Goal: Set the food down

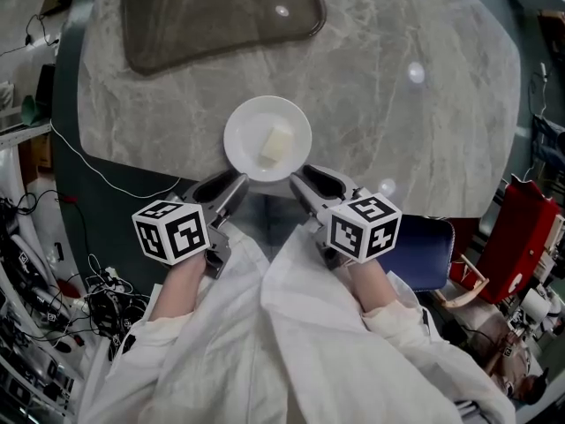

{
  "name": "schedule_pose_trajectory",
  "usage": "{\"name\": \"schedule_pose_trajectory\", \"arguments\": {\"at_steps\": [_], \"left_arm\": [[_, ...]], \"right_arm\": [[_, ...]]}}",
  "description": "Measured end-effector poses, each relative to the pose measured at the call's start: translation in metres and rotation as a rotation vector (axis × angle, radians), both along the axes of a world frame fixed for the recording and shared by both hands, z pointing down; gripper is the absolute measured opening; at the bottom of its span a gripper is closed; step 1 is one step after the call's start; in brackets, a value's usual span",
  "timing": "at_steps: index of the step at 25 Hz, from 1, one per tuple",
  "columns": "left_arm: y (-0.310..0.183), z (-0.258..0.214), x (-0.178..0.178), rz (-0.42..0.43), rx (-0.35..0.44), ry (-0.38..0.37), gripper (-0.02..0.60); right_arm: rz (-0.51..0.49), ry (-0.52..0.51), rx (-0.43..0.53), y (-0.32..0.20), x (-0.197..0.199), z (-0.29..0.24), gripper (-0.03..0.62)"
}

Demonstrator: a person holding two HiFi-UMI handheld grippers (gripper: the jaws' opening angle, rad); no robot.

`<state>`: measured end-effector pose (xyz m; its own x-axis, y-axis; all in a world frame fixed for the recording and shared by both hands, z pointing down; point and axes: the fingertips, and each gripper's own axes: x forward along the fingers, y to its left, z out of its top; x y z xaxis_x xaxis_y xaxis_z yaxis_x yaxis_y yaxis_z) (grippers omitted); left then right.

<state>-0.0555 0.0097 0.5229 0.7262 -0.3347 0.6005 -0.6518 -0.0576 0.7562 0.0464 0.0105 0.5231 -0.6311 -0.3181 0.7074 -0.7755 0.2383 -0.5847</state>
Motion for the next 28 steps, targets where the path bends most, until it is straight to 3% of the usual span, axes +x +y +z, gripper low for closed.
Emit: {"name": "schedule_pose_trajectory", "arguments": {"at_steps": [8, 18, 22, 28], "left_arm": [[-0.006, 0.001, -0.011, -0.091, -0.001, -0.015, 0.115], [-0.014, 0.003, -0.007, -0.129, 0.007, 0.006, 0.114], [-0.017, 0.004, -0.007, -0.163, 0.020, 0.005, 0.105], [-0.017, 0.006, -0.007, -0.132, 0.039, -0.042, 0.076]], "right_arm": [[0.054, -0.014, 0.002, -0.016, 0.002, 0.001, 0.100], [0.088, -0.017, -0.014, -0.022, 0.004, 0.004, 0.097], [0.139, -0.020, -0.012, -0.022, 0.007, 0.006, 0.066], [0.181, -0.040, -0.031, -0.022, 0.008, 0.008, 0.041]]}}
